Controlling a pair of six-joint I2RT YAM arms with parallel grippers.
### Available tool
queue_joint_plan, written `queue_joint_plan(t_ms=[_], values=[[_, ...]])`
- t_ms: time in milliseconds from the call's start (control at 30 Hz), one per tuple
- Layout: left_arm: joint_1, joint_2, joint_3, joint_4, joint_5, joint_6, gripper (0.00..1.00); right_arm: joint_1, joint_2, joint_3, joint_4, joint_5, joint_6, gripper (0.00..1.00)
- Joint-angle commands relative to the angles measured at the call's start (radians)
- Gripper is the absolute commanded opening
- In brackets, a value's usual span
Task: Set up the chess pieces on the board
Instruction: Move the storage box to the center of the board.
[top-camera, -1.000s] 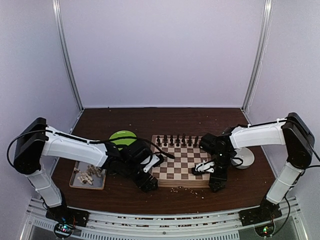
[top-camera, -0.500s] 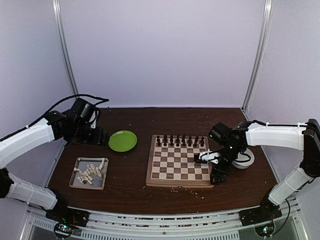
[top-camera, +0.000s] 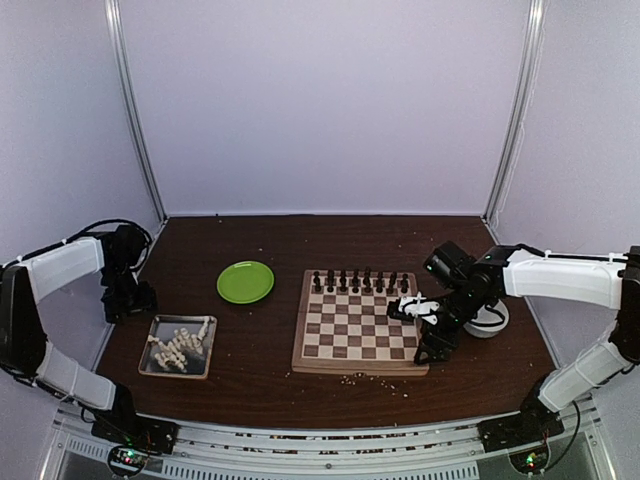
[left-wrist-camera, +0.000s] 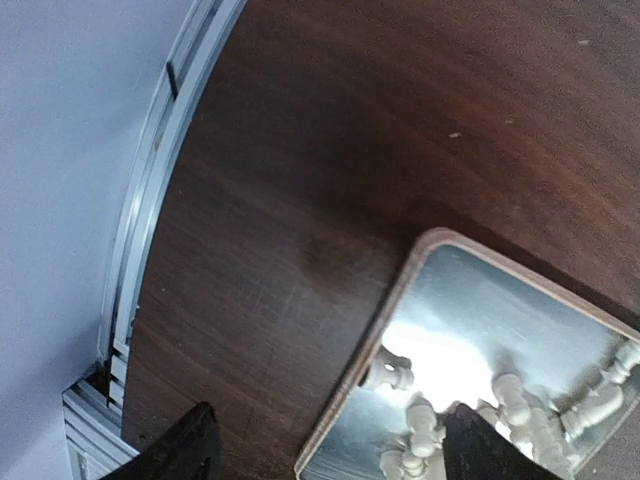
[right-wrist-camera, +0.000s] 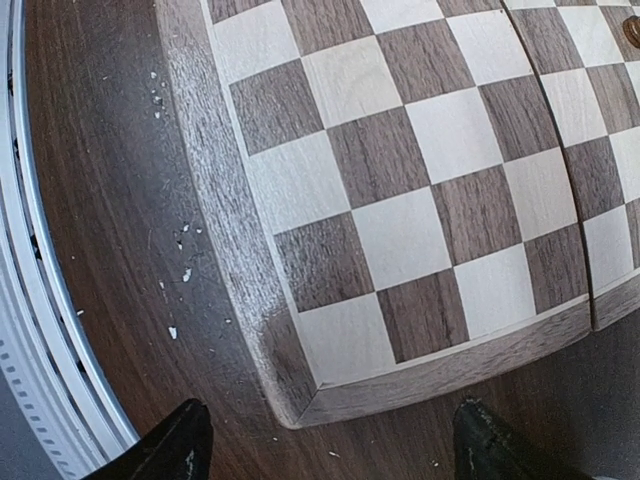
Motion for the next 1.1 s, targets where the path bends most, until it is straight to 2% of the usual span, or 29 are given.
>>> queue_joint_plan(t_ms=[0,100,367,800,1067], values=[[0.056,0.098,0.007,0.06,0.04,0.048,0.75,-0.005,-0.022,-0.007,0.022,-0.024,-0.006,0.83],[0.057,0.184,0.037,0.099,0.017,0.105,0.64,-0.006,-0.022,-0.012,0.017,-0.03,-0.01,0.82],[0.064,0.31,0.071,0.15,0.033,0.183,0.51,-0.016,-0.025,-0.017,0.018,-0.024,-0.014,0.8],[0.064,0.364,0.063,0.193,0.146,0.204,0.17,-0.02,0.019,-0.009,0.005,-0.024,-0.024,0.77],[0.043,0.35,0.038,0.202,0.197,0.18,0.06,-0.02,0.037,0.0,-0.001,-0.026,-0.035,0.75]])
